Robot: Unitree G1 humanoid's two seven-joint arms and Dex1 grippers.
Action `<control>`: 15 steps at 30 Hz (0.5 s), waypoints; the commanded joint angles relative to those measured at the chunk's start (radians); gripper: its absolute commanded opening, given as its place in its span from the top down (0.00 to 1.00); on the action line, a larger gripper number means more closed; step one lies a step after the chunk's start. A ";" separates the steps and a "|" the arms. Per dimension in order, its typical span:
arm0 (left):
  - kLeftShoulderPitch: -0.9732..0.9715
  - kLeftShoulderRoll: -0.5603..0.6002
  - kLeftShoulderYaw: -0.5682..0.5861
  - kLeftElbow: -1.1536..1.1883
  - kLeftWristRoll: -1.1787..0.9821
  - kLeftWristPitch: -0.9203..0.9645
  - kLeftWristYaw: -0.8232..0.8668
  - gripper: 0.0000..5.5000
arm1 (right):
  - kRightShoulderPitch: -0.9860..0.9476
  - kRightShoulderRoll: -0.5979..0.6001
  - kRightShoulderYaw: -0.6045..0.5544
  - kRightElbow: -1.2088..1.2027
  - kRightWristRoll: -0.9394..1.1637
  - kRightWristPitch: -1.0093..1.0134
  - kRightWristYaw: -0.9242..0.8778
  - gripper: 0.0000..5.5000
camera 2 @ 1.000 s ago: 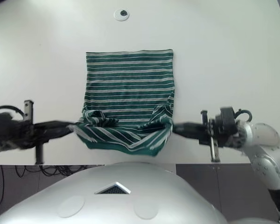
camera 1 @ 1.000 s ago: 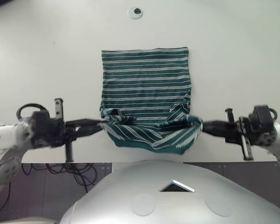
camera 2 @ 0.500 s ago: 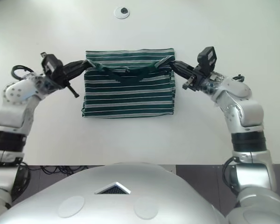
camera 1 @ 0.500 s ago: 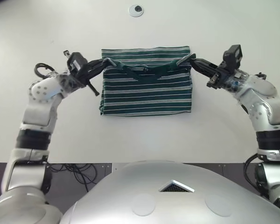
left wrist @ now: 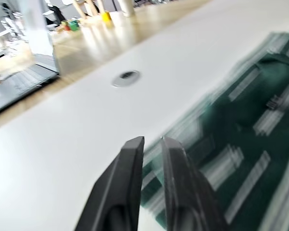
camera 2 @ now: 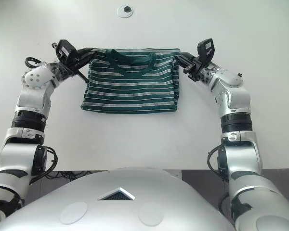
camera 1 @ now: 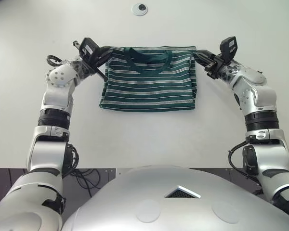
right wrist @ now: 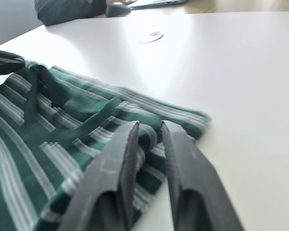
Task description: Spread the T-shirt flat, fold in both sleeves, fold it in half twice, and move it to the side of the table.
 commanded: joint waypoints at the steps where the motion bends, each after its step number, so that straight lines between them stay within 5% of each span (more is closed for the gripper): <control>1: -0.024 -0.002 0.049 0.017 0.009 0.013 0.042 0.83 | -0.020 0.017 -0.041 -0.003 -0.008 -0.032 0.014 0.70; 5: 0.070 0.039 0.078 -0.128 -0.011 -0.022 -0.019 0.83 | 0.091 -0.013 0.007 -0.193 -0.049 -0.102 0.101 0.70; 9: 0.251 0.110 -0.014 -0.403 0.011 -0.105 -0.186 0.83 | 0.174 -0.115 0.148 -0.280 -0.318 -0.323 0.115 0.70; 15: 0.264 0.259 -0.187 -0.421 0.404 -0.321 -0.197 0.83 | 0.174 -0.228 0.283 -0.318 -0.600 -0.472 0.136 0.70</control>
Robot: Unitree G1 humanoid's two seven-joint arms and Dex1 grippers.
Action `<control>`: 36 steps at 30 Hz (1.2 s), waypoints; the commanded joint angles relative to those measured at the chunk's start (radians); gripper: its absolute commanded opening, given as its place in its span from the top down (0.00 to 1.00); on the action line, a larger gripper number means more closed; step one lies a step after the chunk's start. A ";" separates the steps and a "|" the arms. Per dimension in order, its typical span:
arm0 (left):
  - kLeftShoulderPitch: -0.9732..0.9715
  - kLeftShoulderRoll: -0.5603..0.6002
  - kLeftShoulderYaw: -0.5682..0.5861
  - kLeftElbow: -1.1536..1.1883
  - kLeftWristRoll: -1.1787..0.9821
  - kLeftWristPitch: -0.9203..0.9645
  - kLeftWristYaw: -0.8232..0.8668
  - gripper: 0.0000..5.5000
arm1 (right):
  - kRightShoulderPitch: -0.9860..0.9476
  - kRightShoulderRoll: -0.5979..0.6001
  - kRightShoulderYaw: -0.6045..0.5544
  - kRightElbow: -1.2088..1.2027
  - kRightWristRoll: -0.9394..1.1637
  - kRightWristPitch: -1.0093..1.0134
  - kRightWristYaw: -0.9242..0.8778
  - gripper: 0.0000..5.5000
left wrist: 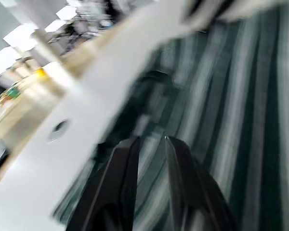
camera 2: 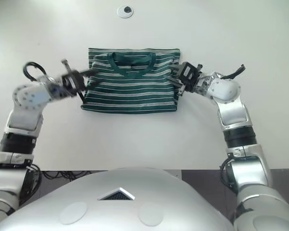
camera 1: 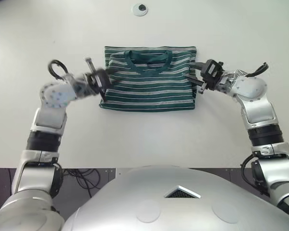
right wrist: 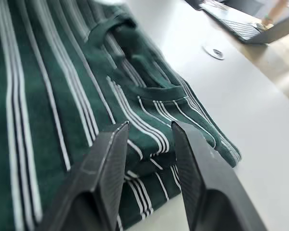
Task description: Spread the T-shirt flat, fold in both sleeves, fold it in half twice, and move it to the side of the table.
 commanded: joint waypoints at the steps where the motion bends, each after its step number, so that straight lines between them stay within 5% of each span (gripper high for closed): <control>1: -0.084 0.084 -0.085 0.066 0.256 -0.119 0.048 0.83 | -0.016 -0.079 0.091 -0.034 -0.166 -0.069 0.032 0.70; 8: -0.471 0.067 -0.465 0.356 1.031 -0.277 0.465 0.83 | 0.047 -0.178 0.289 -0.271 -0.194 -0.081 0.322 0.70; 13: -0.758 -0.076 -0.767 0.567 1.425 -0.206 0.955 0.83 | -0.028 -0.030 0.392 -0.376 -0.224 -0.051 0.343 0.70; 17: -0.892 -0.125 -0.819 0.707 1.499 -0.130 1.207 0.83 | -0.061 0.056 0.375 -0.372 -0.203 -0.027 0.257 0.70; 23: -0.849 -0.036 -0.658 0.759 1.251 -0.215 1.475 0.83 | 0.018 -0.016 0.192 -0.359 -0.063 0.032 0.222 0.70; 26: -0.770 0.039 -0.499 0.710 0.969 -0.397 1.445 0.83 | 0.078 -0.036 0.047 -0.355 0.083 0.083 0.202 0.70; 28: -0.662 0.115 -0.424 0.613 0.742 -0.540 1.333 0.83 | 0.129 -0.066 -0.044 -0.344 0.162 0.071 0.209 0.70; 31: -0.379 0.317 -0.480 0.400 0.334 -0.701 1.069 0.80 | 0.281 -0.152 -0.203 -0.323 0.276 0.024 0.260 0.70; 36: 0.003 0.547 -0.537 0.191 0.072 -0.648 0.766 0.66 | 0.484 -0.251 -0.303 -0.263 0.263 -0.102 0.307 0.58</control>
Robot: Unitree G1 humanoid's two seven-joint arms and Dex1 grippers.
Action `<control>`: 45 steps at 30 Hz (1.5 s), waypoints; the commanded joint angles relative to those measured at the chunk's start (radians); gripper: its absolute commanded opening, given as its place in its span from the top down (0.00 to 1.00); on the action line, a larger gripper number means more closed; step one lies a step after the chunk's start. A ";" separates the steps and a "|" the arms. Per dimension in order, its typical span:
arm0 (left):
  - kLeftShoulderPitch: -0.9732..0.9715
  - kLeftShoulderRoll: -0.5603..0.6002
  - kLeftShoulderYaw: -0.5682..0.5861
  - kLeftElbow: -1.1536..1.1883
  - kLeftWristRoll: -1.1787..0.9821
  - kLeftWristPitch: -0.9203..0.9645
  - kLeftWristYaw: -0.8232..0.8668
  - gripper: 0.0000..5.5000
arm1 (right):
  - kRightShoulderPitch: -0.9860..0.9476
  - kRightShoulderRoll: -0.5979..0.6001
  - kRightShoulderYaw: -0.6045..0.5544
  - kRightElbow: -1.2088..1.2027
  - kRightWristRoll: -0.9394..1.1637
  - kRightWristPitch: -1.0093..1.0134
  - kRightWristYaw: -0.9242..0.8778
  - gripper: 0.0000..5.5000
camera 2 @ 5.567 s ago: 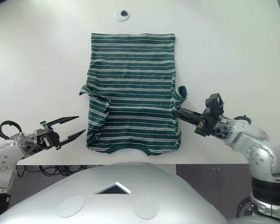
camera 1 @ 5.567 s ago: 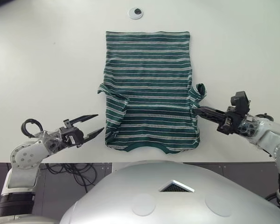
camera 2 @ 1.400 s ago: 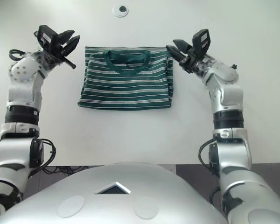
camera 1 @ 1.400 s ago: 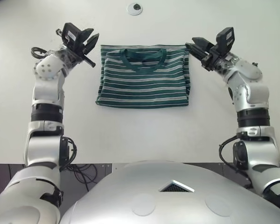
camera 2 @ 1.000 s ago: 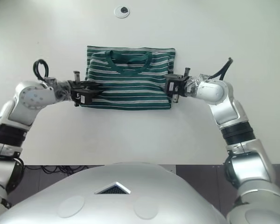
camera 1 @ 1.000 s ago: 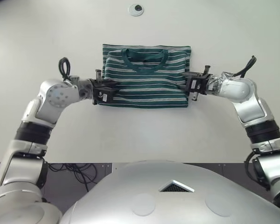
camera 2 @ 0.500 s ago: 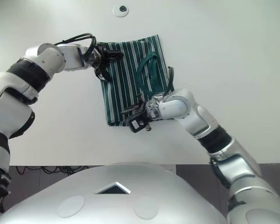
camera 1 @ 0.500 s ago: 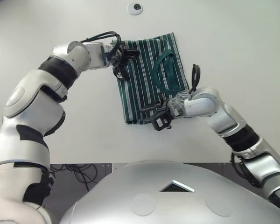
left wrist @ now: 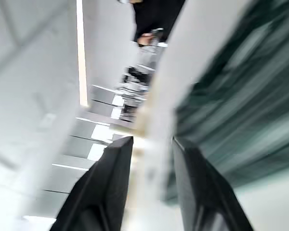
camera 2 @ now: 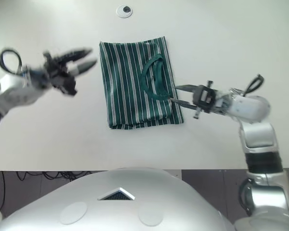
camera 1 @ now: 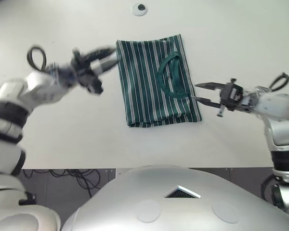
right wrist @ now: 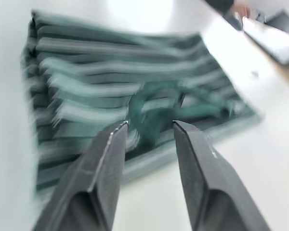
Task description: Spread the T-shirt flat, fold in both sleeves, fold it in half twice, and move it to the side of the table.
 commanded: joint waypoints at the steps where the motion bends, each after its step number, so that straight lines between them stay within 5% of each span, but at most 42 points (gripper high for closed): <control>1: 0.212 0.127 0.014 -0.128 -0.106 0.066 -0.193 0.63 | 0.109 -0.055 -0.037 0.034 -0.035 -0.110 0.020 0.55; 10: 0.308 -0.050 0.194 -0.166 0.189 0.137 -0.190 0.57 | 0.031 0.027 0.143 0.202 -0.286 -0.405 -0.114 0.48; 20: 0.301 -0.175 0.209 -0.171 0.228 0.068 -0.285 0.60 | -0.063 0.056 0.285 0.254 -0.350 -0.445 -0.179 0.48; 36: 0.315 -0.228 0.244 -0.158 0.260 0.047 -0.361 0.98 | -0.069 0.027 0.316 0.242 -0.345 -0.415 -0.206 1.00; 38: 0.326 -0.221 0.224 -0.163 0.184 0.056 -0.410 1.00 | -0.056 0.023 0.314 0.218 -0.305 -0.383 -0.185 1.00; 42: 0.446 -0.021 0.097 -0.483 -0.562 0.463 -0.870 1.00 | 0.123 -0.138 0.297 -0.108 0.204 -0.039 0.088 1.00; 45: 0.489 0.129 0.128 -0.681 -0.916 0.689 -1.110 1.00 | 0.250 -0.294 0.240 -0.245 0.422 0.083 0.270 1.00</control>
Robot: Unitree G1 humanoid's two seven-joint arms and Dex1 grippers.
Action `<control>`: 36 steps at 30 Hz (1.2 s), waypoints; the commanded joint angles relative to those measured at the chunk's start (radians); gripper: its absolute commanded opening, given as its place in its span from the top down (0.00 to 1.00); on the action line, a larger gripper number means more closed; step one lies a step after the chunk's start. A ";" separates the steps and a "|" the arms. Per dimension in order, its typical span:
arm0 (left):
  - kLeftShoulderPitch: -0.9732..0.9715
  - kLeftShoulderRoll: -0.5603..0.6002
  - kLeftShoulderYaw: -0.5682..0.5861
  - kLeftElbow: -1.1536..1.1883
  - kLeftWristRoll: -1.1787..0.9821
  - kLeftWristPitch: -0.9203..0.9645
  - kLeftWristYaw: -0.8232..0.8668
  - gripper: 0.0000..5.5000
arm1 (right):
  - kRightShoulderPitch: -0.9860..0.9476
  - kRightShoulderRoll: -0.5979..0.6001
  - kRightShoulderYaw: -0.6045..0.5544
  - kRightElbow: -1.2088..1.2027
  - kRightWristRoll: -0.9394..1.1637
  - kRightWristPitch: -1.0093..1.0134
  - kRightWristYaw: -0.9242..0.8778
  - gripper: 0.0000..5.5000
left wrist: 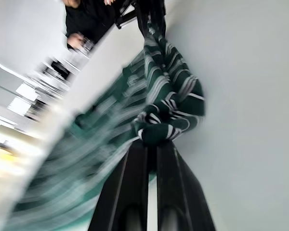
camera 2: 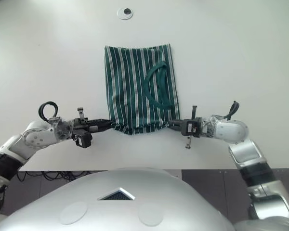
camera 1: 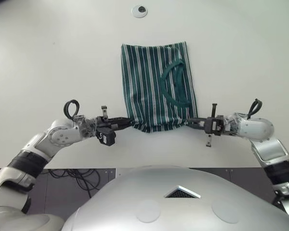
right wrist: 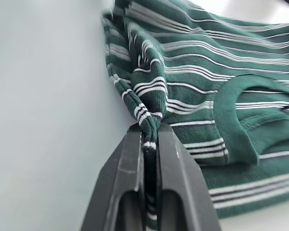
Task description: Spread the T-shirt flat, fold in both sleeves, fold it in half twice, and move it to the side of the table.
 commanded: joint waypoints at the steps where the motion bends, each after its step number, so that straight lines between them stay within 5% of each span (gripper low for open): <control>1: 0.098 0.286 0.009 -0.328 -0.588 0.394 -0.432 1.00 | 0.185 -0.255 -0.085 -0.264 0.388 0.239 0.287 1.00; 7: 0.172 0.321 0.165 -0.392 -0.781 0.540 -0.553 1.00 | 0.198 -0.230 -0.176 -0.307 0.451 0.325 0.271 1.00; 16: 0.046 -0.056 0.315 -0.213 -0.538 0.646 -0.291 1.00 | -0.060 0.005 -0.238 -0.123 0.351 0.414 -0.005 1.00; 21: 0.001 -0.171 0.327 -0.102 -0.369 0.633 -0.259 1.00 | -0.109 0.049 -0.233 -0.062 0.277 0.430 -0.056 1.00; 24: -0.034 -0.230 0.363 -0.044 -0.307 0.642 -0.213 1.00 | -0.141 0.081 -0.250 -0.028 0.256 0.449 -0.098 0.88; 32: -0.107 -0.310 0.444 0.009 -0.201 0.721 -0.108 0.82 | -0.176 0.140 -0.286 -0.011 0.229 0.453 -0.143 0.69; 36: -0.153 -0.361 0.489 0.073 -0.150 0.719 -0.037 0.82 | -0.135 0.163 -0.220 -0.135 0.217 0.462 -0.129 0.59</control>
